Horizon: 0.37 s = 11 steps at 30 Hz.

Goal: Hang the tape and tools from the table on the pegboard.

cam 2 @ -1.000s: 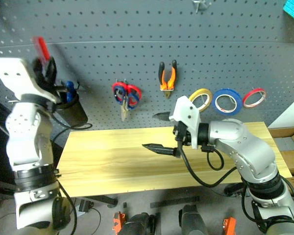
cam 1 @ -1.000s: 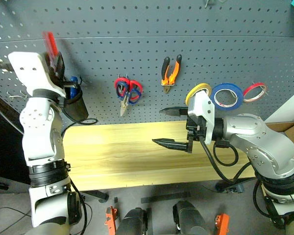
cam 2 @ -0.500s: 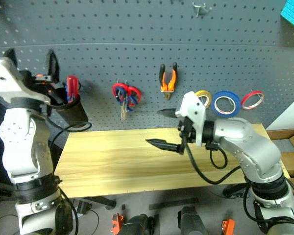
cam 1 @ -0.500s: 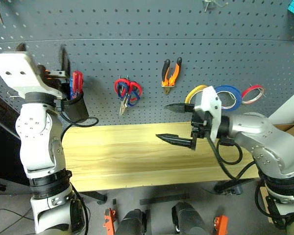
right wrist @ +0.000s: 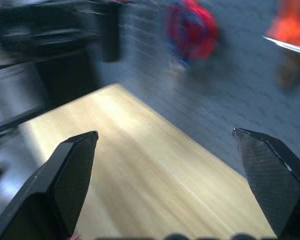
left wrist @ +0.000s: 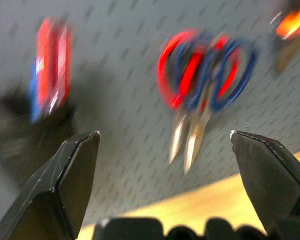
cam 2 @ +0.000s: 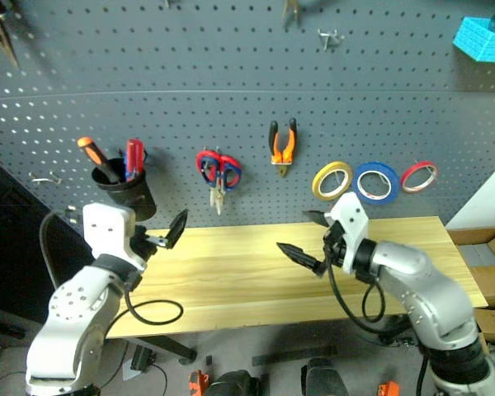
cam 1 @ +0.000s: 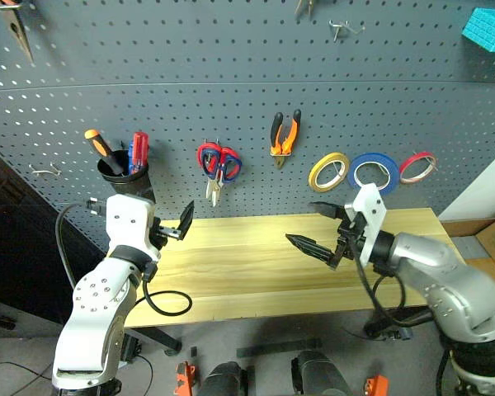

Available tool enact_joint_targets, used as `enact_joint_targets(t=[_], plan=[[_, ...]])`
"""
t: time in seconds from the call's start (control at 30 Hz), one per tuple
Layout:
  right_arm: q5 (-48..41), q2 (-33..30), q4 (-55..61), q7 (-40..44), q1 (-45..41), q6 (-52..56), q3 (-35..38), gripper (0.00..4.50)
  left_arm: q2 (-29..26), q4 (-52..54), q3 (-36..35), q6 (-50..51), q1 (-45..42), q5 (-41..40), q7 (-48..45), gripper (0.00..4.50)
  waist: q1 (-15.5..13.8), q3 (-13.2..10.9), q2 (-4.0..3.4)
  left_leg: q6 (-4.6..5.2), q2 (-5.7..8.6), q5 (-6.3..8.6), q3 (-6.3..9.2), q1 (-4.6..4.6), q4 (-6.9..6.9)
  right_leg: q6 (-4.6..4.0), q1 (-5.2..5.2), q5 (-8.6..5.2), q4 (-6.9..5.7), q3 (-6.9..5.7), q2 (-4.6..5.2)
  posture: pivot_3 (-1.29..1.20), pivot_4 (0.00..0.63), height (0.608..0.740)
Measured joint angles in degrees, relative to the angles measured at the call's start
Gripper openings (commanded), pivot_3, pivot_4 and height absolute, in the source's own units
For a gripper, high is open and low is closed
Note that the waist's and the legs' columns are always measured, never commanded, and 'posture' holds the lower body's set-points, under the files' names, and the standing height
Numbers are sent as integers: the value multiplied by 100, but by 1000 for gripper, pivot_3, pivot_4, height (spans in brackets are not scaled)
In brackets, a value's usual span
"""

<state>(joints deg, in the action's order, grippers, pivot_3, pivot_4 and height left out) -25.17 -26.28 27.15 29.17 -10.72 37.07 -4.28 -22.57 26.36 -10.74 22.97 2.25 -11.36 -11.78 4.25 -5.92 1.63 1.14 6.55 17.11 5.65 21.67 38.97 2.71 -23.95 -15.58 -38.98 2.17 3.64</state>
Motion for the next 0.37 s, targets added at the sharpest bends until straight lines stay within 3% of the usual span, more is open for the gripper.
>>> enact_joint_targets(t=[0.17, 0.37], plan=[[1026, 770, -1216, -758, 702, -1727, 7, 4500, 405, -841, -122, -494, 285, 108, 130, 4456, 6, 134, -28, 4, -26, 23, -3, -115, -14, 0, 87, 10, 29, 15, -35, -184, 9, 740], [1836, 980, -2844, -1314, 1020, -3259, 199, 4500, 791, -1798, -122, -1018, 428, 250, 288, 4456, 59, 299, -54, 5, -31, 25, -4, -136, -8, -2, 106, 11, 14, 24, -43, -192, 0, 740]])
